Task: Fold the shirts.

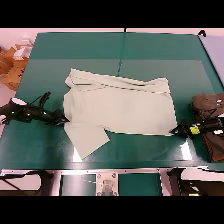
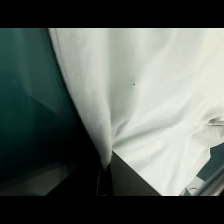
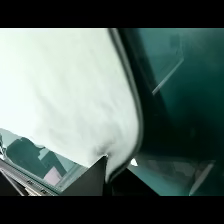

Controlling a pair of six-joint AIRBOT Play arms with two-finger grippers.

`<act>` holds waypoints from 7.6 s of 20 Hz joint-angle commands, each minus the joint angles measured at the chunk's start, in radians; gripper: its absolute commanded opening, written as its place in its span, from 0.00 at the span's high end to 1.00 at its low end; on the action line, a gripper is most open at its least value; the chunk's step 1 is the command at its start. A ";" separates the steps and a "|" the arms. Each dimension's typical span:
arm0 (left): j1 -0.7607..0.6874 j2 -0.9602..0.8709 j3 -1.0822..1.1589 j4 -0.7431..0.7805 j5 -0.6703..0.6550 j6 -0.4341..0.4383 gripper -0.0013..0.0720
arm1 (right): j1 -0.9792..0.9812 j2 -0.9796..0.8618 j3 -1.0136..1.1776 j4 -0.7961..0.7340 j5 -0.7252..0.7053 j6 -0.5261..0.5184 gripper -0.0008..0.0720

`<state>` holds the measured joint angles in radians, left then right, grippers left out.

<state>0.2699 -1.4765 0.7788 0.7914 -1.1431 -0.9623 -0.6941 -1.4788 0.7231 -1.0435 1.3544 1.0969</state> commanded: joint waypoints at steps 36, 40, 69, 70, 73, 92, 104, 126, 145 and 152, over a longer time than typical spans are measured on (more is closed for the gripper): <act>-0.138 0.024 0.392 -0.289 0.420 -0.057 0.95 | 0.384 -0.021 0.393 0.454 -0.706 -0.017 0.96; -0.138 -0.156 0.633 -0.333 0.435 -0.043 0.95 | 0.384 -0.299 0.735 0.486 -0.629 -0.002 0.96; -0.117 -0.212 0.689 0.206 -0.147 -0.369 0.11 | 0.335 -0.205 0.658 -0.019 -0.008 0.336 0.64; -0.103 -0.212 0.718 0.207 -0.220 -0.386 0.18 | 0.313 -0.175 0.661 -0.029 0.015 0.352 0.64; -0.072 -0.209 0.737 0.229 -0.449 -0.409 0.95 | 0.247 -0.040 0.583 -0.080 0.030 0.396 0.84; -0.075 0.632 -0.489 0.082 0.026 -0.494 0.03 | 0.143 0.750 -0.510 0.192 -0.332 0.473 0.39; -0.075 0.632 -0.578 -0.179 0.130 -0.283 0.95 | 0.346 0.572 -0.515 0.397 -0.600 0.451 0.83; -0.082 0.369 0.283 -0.037 -0.085 -0.325 0.95 | 0.437 0.243 0.352 -0.011 -0.205 0.594 0.96; -0.121 -0.339 0.943 -0.051 0.041 -0.398 0.23 | 0.215 -0.408 0.921 0.089 -0.023 0.177 0.38; -0.126 -0.339 0.943 -0.067 -0.153 -0.383 0.95 | 0.208 -0.534 0.921 0.094 0.084 0.070 0.51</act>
<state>0.1429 -1.8145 1.7172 0.7353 -1.2053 -1.3487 -0.4896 -1.9648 1.6421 -0.9382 1.3918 1.2205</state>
